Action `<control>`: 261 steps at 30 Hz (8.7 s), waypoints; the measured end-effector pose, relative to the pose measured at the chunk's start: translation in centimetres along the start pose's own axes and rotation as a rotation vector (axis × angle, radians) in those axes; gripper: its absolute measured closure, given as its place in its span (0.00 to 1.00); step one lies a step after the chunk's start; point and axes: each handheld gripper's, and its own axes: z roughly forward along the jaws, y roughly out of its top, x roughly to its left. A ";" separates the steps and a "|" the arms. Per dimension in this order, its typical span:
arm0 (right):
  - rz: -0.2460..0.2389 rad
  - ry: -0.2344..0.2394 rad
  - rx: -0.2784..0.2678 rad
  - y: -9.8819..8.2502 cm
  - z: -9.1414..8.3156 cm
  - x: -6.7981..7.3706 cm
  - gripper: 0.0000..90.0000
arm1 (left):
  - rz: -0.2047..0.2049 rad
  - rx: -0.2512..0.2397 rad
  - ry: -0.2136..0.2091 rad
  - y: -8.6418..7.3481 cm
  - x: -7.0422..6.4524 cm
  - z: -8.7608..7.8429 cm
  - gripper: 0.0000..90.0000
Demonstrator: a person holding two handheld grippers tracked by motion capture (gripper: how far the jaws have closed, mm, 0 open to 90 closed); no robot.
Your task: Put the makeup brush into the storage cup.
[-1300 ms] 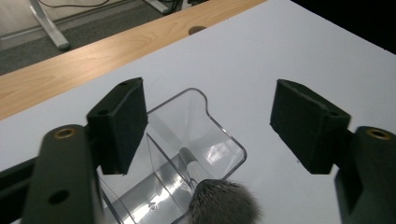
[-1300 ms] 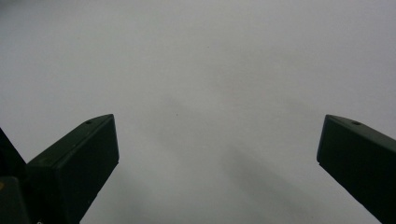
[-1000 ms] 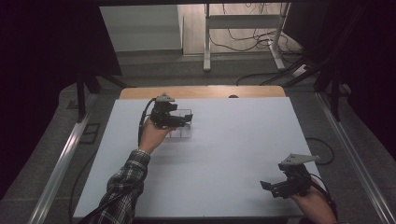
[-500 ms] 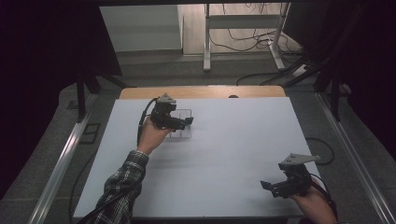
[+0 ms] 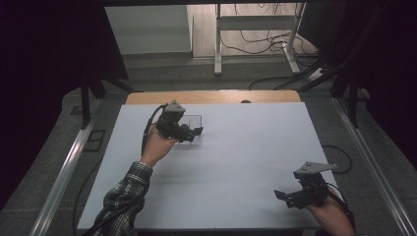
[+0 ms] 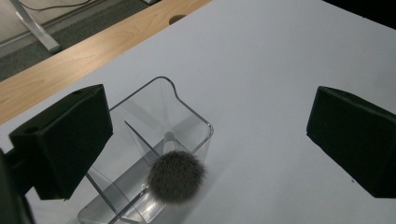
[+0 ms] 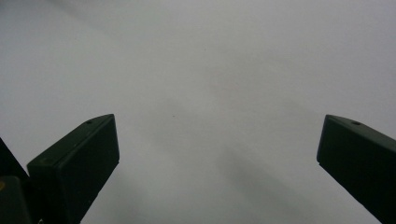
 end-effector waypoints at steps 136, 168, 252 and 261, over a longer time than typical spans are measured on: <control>-0.034 0.001 0.005 0.0 -0.1 0.3 0.00 | 0.021 0.047 -0.016 -8.6 -3.5 -5.7 0.00; -0.036 0.003 -0.003 0.0 -0.1 0.2 0.00 | -0.003 0.045 0.021 -10.6 -3.4 -8.2 0.00; -0.034 -0.004 -0.003 0.0 -0.1 0.2 0.00 | -0.085 0.091 0.151 -17.2 -2.3 -13.8 0.00; -0.028 -0.004 -0.003 0.0 -0.1 0.2 0.00 | -0.104 0.088 0.168 -18.0 -2.2 -14.6 0.00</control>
